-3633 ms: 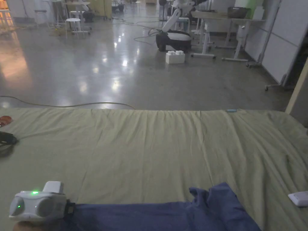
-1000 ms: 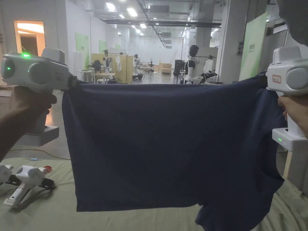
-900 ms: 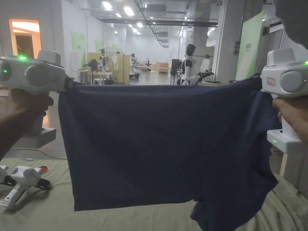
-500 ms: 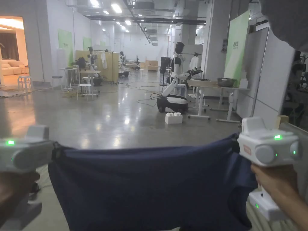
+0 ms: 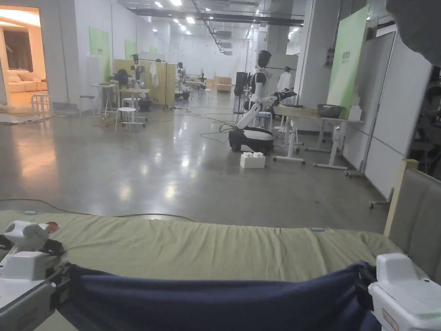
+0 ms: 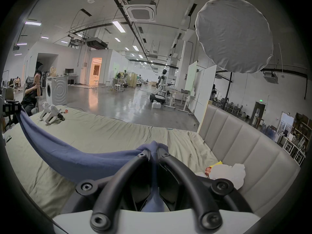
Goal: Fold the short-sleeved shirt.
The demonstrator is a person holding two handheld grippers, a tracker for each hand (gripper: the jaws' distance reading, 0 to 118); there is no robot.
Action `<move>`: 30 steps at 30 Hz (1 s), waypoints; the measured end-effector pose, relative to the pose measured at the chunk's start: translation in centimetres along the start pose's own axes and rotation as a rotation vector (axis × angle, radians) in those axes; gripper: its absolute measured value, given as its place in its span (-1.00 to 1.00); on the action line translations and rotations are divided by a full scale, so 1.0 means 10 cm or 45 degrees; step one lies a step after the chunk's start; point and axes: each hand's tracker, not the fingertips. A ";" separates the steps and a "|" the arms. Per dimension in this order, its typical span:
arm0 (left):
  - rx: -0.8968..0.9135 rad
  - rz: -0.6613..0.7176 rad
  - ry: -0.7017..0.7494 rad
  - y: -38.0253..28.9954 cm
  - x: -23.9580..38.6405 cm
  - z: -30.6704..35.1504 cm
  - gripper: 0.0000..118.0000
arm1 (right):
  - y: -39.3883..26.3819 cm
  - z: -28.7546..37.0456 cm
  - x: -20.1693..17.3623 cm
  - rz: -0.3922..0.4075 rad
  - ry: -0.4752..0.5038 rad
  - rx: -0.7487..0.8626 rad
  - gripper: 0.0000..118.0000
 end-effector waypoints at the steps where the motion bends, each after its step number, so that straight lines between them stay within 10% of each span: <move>1: 0.004 0.003 -0.001 -0.03 -0.01 0.11 -1.00 | -0.02 0.11 0.01 -0.011 0.010 -0.002 -0.93; 16: -0.292 -0.080 -0.052 -1.21 -0.02 1.22 -1.00 | -0.94 1.32 -0.23 0.105 0.027 -0.267 -0.93; 30: -0.795 -0.003 0.021 -2.27 0.04 1.01 -0.99 | -2.36 1.28 -0.51 -0.009 0.018 -0.768 -0.92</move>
